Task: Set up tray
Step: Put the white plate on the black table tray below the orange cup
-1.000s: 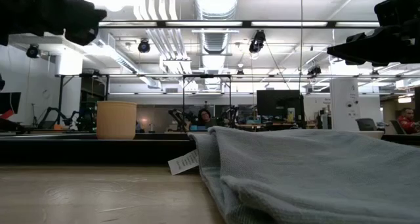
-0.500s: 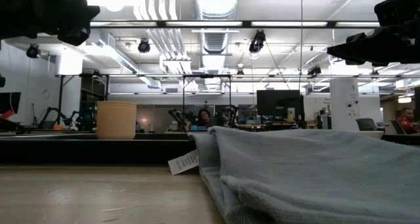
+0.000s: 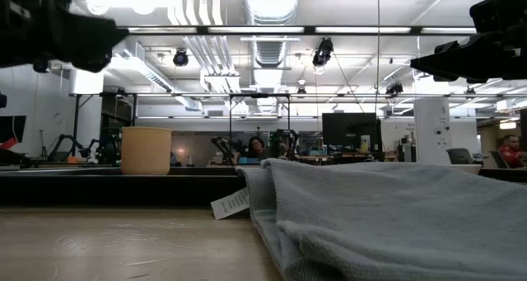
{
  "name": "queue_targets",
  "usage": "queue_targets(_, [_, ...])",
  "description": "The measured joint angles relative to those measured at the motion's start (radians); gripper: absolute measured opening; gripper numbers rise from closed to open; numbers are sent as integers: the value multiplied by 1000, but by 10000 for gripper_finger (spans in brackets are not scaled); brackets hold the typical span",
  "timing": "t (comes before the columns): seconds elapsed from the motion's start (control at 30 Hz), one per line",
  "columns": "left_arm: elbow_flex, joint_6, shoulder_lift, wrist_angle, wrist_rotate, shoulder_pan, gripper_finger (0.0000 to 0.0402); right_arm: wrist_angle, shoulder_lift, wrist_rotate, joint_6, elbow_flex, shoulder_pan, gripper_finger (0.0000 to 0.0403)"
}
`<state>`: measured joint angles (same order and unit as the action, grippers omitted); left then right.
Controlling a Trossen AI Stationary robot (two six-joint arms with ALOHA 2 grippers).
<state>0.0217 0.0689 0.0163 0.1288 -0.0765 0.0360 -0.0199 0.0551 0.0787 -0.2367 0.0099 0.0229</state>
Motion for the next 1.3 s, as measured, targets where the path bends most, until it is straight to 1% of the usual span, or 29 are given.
queue_targets(0.17, [-9,43,-9,-35,8,0,105,0,0,0,-1,0,0,128])
queue_targets(0.73, [-10,53,5,-43,6,0,105,0,0,0,0,0,0,128])
queue_targets(1.3, [-10,53,114,-43,5,0,105,0,0,0,0,0,0,128])
